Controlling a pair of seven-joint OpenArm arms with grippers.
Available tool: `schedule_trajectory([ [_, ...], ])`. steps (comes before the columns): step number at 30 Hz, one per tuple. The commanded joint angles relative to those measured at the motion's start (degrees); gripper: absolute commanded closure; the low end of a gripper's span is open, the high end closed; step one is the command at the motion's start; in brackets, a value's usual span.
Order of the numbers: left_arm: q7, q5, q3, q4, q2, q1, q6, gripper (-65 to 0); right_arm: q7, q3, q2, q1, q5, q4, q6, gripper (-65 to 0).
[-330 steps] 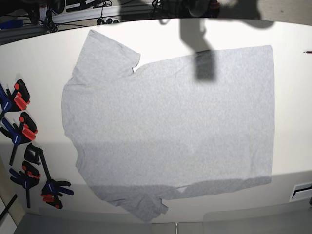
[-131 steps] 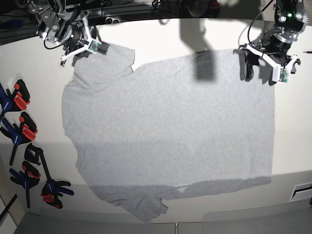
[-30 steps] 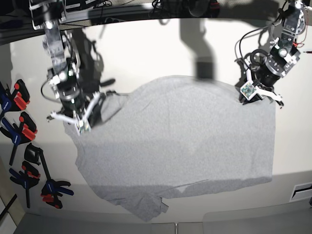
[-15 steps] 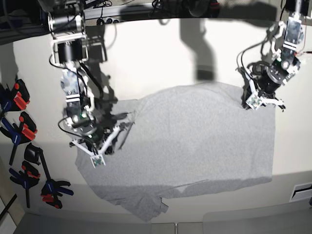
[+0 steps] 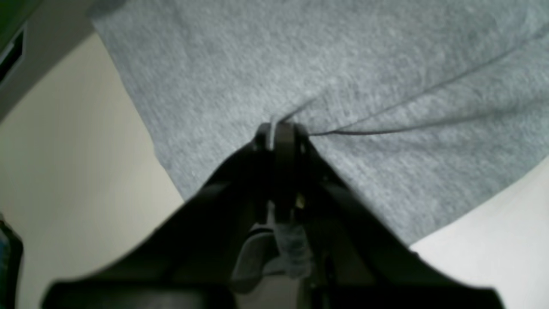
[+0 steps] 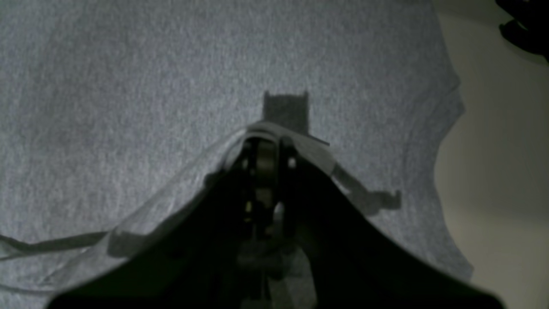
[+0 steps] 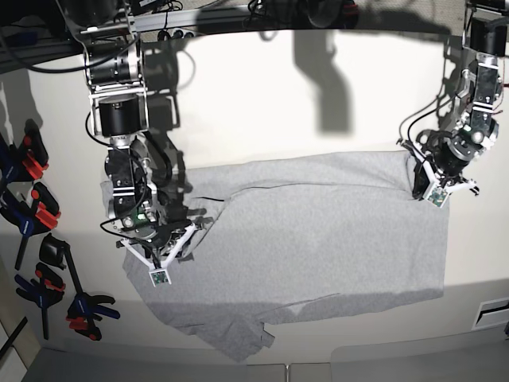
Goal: Fold the T-shirt properly
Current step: 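Lift both shoulders and carry them toward the hem, folding the shirt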
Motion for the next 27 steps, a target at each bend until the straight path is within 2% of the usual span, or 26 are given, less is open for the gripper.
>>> schedule_trajectory([
  [1,-2.4,-0.4,-0.5,0.8,-1.0,-1.3,0.4,0.0,0.8,0.3,0.2,2.7,0.1,0.9,0.2,0.0],
  [5,-2.8,-0.4,-0.5,0.8,-1.0,-2.1,0.4,0.0,0.7,0.3,0.2,3.0,0.1,0.9,0.3,0.0],
  [9,-2.7,-0.2,-0.5,0.1,-1.0,-3.4,0.4,0.0,0.7,0.3,0.2,3.0,0.0,0.9,-2.0,0.0],
  [13,0.3,0.9,-0.2,-2.0,-1.0,-3.7,0.2,0.0,-0.1,0.3,-0.1,2.9,0.2,0.9,-2.4,0.0],
  [16,0.5,4.9,-0.1,-4.4,-1.0,-3.7,0.3,0.0,-0.7,0.3,-1.1,2.9,0.1,0.9,-2.4,0.0],
  [21,-0.2,5.6,-0.1,-5.0,-1.0,-3.7,0.3,0.0,0.5,0.3,-3.7,3.0,-2.0,0.9,-2.6,0.0],
  [25,-3.2,11.9,-0.1,-5.0,-0.7,-3.7,0.3,0.0,0.8,0.3,-5.8,3.0,-8.9,0.2,-8.3,0.0],
  [27,-3.4,15.9,-0.1,-5.0,-0.3,-3.7,0.3,0.0,0.8,0.3,-5.9,3.0,-10.4,-0.7,-9.8,0.0],
])
